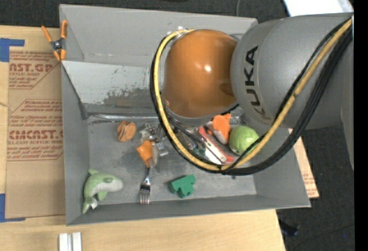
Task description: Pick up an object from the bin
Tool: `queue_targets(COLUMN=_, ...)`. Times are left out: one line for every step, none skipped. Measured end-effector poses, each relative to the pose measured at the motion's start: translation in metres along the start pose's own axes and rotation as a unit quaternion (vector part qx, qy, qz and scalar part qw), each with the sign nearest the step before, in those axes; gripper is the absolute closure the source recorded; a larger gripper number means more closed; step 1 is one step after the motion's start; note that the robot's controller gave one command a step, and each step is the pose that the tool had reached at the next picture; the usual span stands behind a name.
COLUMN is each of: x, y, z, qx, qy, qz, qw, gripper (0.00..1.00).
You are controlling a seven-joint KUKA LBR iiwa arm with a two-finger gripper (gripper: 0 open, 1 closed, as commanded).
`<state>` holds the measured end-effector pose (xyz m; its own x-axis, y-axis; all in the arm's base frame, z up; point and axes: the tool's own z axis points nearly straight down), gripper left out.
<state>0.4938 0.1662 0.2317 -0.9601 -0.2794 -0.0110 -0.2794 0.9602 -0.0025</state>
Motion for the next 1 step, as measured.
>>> queue_targets(x=0.0028, y=-0.0339, z=-0.0418, qx=0.001, qy=0.0007, qz=0.004, qw=1.0, gripper=1.0)
